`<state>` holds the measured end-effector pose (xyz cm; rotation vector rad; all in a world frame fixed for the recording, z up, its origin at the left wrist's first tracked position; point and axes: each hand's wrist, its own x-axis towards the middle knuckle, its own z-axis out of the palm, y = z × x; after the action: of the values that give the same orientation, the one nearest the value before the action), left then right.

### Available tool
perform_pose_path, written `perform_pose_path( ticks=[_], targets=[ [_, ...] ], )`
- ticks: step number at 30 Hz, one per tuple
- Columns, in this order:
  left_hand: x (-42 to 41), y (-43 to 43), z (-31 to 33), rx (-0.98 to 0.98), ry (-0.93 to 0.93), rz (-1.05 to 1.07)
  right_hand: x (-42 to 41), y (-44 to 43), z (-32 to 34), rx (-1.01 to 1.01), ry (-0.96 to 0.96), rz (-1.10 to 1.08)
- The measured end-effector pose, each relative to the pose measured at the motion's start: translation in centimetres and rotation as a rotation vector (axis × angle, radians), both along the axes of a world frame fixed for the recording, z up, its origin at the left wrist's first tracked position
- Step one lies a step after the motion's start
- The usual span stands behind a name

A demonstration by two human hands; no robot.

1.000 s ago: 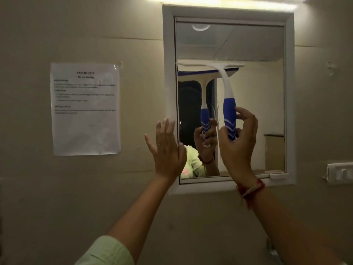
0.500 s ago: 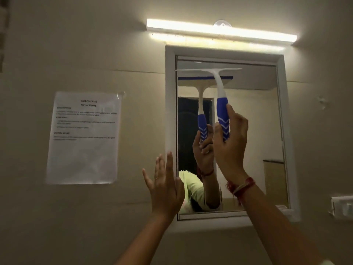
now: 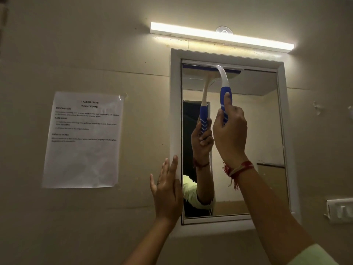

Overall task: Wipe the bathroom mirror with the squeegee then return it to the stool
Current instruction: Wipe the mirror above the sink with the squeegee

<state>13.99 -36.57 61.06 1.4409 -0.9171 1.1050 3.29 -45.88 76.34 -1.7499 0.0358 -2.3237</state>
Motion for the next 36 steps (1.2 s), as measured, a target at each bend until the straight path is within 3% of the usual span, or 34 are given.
perform_pose_path(
  ticks=[7,15,22,30,36],
  targets=[
    [0.2,0.0,-0.1,0.002,-0.037,-0.02,-1.3,-0.7,-4.1,-0.009,0.04,0.019],
    [0.2,-0.1,-0.3,0.011,-0.056,-0.012,-2.3,-0.1,0.4,0.025,0.056,0.04],
    [0.0,-0.2,-0.3,0.024,-0.041,-0.015,-3.1,-0.4,-5.5,-0.004,0.104,0.02],
    [-0.1,-0.4,-0.3,0.014,0.001,0.031,-3.3,-0.7,-0.4,0.003,0.116,0.042],
    [-0.1,-0.5,-0.4,0.011,0.008,0.033,-2.9,-1.5,-5.9,-0.025,0.175,0.067]
  ],
)
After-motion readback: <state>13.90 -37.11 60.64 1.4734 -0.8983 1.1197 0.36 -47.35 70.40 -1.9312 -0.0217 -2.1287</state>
